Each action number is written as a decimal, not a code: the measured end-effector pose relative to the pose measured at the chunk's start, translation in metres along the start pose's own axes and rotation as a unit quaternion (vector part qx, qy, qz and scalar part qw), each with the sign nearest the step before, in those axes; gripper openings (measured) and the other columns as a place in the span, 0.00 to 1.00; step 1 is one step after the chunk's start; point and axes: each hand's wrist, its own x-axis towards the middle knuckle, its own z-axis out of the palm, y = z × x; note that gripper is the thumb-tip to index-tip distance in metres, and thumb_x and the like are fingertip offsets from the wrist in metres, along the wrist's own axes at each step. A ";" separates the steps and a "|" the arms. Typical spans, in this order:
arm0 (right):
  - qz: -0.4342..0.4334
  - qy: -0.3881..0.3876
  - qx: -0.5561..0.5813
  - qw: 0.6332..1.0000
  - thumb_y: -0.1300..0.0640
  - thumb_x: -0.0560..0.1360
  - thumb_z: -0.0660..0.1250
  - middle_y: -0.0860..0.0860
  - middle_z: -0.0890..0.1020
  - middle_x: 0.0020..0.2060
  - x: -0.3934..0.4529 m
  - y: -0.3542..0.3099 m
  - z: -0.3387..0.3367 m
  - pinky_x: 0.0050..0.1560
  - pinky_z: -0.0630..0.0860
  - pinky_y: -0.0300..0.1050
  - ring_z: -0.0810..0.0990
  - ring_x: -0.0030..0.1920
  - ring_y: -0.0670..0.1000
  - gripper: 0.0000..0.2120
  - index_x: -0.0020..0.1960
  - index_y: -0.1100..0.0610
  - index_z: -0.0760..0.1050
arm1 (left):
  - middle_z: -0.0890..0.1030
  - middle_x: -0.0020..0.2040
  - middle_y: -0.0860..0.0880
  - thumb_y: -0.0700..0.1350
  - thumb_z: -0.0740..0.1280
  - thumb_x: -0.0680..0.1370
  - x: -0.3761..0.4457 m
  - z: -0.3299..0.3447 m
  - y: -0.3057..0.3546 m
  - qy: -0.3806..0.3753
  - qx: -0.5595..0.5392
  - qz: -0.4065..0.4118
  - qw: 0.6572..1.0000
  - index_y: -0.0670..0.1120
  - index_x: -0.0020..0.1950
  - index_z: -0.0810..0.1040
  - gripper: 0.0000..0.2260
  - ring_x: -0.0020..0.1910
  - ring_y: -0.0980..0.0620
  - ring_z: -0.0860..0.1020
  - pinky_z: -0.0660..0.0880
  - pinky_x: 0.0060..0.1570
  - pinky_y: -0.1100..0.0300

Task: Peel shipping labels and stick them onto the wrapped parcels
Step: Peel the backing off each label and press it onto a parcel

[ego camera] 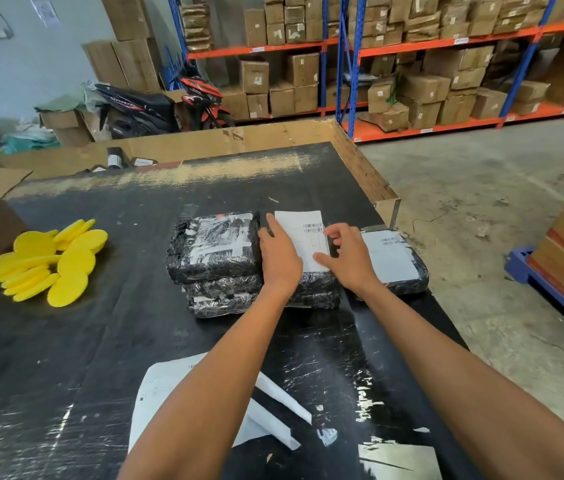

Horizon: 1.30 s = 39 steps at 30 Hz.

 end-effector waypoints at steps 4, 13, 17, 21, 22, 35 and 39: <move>-0.083 -0.021 -0.090 0.992 0.57 0.78 0.69 0.46 0.84 0.55 0.010 0.012 -0.001 0.64 0.72 0.53 0.76 0.61 0.51 0.06 0.51 0.48 0.83 | 0.71 0.72 0.40 0.27 0.60 0.77 0.006 0.001 -0.006 -0.032 0.046 0.113 0.992 0.39 0.75 0.67 0.26 0.71 0.40 0.69 0.68 0.66 0.51; -0.070 -0.119 -0.234 0.962 0.50 0.85 0.53 0.42 0.69 0.76 0.053 0.023 -0.002 0.76 0.59 0.57 0.60 0.79 0.54 0.19 0.74 0.45 0.71 | 0.54 0.82 0.44 0.49 0.49 0.86 0.048 0.011 -0.008 -0.158 0.190 0.101 0.964 0.43 0.81 0.56 0.23 0.81 0.43 0.49 0.46 0.78 0.41; -0.052 -0.162 -0.274 0.947 0.47 0.85 0.50 0.44 0.63 0.79 0.070 0.023 0.001 0.77 0.57 0.58 0.58 0.80 0.54 0.23 0.79 0.47 0.62 | 0.54 0.81 0.42 0.49 0.49 0.86 0.061 0.010 -0.005 -0.161 0.176 0.059 0.969 0.40 0.80 0.55 0.24 0.81 0.43 0.49 0.46 0.77 0.43; -0.023 -0.175 -0.268 0.947 0.47 0.85 0.48 0.47 0.62 0.79 0.075 0.023 0.002 0.75 0.60 0.58 0.62 0.77 0.55 0.24 0.80 0.49 0.60 | 0.66 0.74 0.34 0.46 0.50 0.86 0.062 0.009 -0.007 -0.126 0.160 0.008 0.979 0.34 0.74 0.63 0.21 0.73 0.37 0.63 0.56 0.72 0.48; -0.008 -0.176 -0.253 0.951 0.47 0.85 0.48 0.48 0.62 0.79 0.074 0.023 0.003 0.74 0.61 0.58 0.63 0.77 0.56 0.24 0.80 0.49 0.59 | 0.67 0.72 0.34 0.45 0.50 0.86 0.061 0.009 -0.006 -0.119 0.156 -0.004 0.981 0.33 0.71 0.65 0.19 0.71 0.36 0.65 0.58 0.70 0.48; 0.262 -0.084 0.030 0.961 0.42 0.82 0.58 0.60 0.74 0.69 0.049 0.007 0.007 0.66 0.73 0.51 0.74 0.67 0.61 0.30 0.74 0.64 0.67 | 0.41 0.83 0.44 0.54 0.46 0.86 0.026 0.018 -0.010 -0.157 0.169 0.023 0.973 0.41 0.82 0.44 0.29 0.81 0.43 0.39 0.42 0.79 0.46; 0.292 -0.027 0.187 0.937 0.36 0.69 0.67 0.56 0.81 0.61 0.042 -0.002 0.015 0.62 0.78 0.56 0.80 0.59 0.58 0.37 0.69 0.60 0.71 | 0.41 0.82 0.44 0.54 0.45 0.86 0.020 0.012 -0.010 -0.143 0.119 0.019 0.982 0.42 0.82 0.44 0.28 0.81 0.43 0.38 0.39 0.77 0.48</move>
